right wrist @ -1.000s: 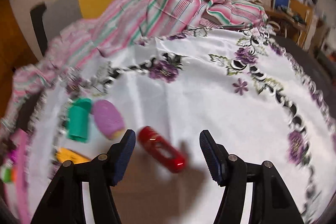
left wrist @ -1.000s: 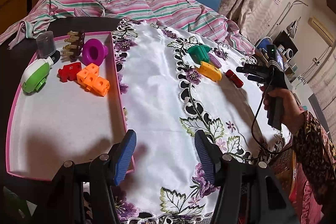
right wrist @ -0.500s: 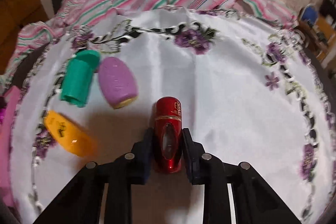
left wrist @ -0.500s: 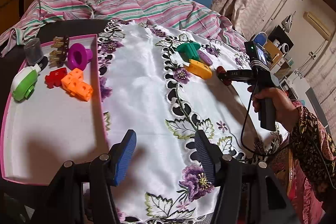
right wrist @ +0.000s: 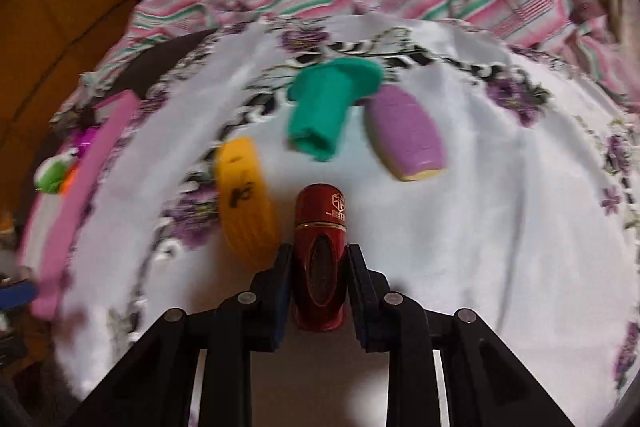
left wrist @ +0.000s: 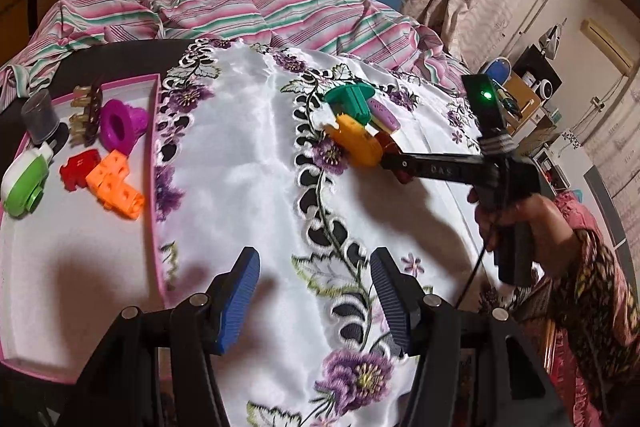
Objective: Organize rigid objects
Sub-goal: 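Grasp the yellow device with the left tool while the right tool holds the red cylinder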
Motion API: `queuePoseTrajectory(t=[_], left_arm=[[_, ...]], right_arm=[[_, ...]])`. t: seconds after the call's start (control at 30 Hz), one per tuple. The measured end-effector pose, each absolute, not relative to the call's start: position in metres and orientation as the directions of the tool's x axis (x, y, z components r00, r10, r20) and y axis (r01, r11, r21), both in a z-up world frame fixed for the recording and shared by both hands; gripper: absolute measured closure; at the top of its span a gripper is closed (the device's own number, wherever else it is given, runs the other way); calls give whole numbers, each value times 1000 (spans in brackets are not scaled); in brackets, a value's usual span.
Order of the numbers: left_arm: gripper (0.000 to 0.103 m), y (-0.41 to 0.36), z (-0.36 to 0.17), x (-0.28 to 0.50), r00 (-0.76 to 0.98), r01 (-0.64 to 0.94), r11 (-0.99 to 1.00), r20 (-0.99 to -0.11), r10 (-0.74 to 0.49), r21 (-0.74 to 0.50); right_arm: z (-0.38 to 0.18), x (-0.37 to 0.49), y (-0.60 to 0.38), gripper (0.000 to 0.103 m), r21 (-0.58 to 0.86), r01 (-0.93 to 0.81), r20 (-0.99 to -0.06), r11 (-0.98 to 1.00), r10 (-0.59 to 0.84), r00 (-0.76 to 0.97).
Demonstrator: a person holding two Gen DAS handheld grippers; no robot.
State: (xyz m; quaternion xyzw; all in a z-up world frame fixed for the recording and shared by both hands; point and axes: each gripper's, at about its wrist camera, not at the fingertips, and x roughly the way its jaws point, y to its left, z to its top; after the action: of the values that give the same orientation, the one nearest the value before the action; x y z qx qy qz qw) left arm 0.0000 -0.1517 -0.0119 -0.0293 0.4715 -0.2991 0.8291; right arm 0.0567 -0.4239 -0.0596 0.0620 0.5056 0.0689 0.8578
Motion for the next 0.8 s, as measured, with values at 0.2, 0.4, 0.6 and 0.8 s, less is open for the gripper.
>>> queuePoseTrajectory(t=[0.2, 0.4, 0.6, 0.8], left_arm=[[44, -184, -11, 19, 367, 469, 819, -770, -522, -331], [41, -230, -14, 43, 357, 498, 815, -787, -504, -296], [41, -259, -30, 66, 328, 461, 836, -819, -471, -297], [40, -289, -44, 90, 339, 440, 863, -844, -415, -248]], right_arm=[[-66, 59, -447, 77, 97, 79, -891, 992, 52, 452], [-67, 61, -448, 76, 55, 97, -897, 994, 6, 442], [-67, 63, -459, 77, 85, 137, -895, 987, 15, 445], [-68, 62, -471, 77, 101, 192, -901, 976, 7, 433]])
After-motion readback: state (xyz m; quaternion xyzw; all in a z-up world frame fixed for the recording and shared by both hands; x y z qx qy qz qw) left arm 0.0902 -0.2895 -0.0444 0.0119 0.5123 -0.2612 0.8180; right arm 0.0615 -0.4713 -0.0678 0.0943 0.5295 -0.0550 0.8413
